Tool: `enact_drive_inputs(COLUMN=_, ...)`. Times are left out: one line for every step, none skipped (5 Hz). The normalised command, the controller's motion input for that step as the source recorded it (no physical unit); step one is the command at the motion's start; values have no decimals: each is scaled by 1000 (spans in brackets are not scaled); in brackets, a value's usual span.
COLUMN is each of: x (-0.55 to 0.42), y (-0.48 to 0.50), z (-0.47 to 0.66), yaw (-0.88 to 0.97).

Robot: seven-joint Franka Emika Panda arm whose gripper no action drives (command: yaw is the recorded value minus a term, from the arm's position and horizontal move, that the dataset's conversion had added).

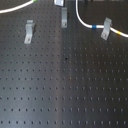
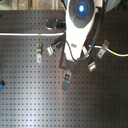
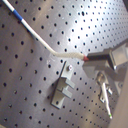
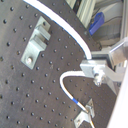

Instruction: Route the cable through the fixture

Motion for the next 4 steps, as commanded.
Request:
enact_drive_inputs(x=-181, y=47, z=86, yaw=-117)
enact_drive_inputs(x=-416, y=75, z=337, yaw=-469)
enact_drive_inputs(x=-364, y=57, z=266, yaw=-651)
enact_drive_inputs(x=-285, y=20, z=287, yaw=-714)
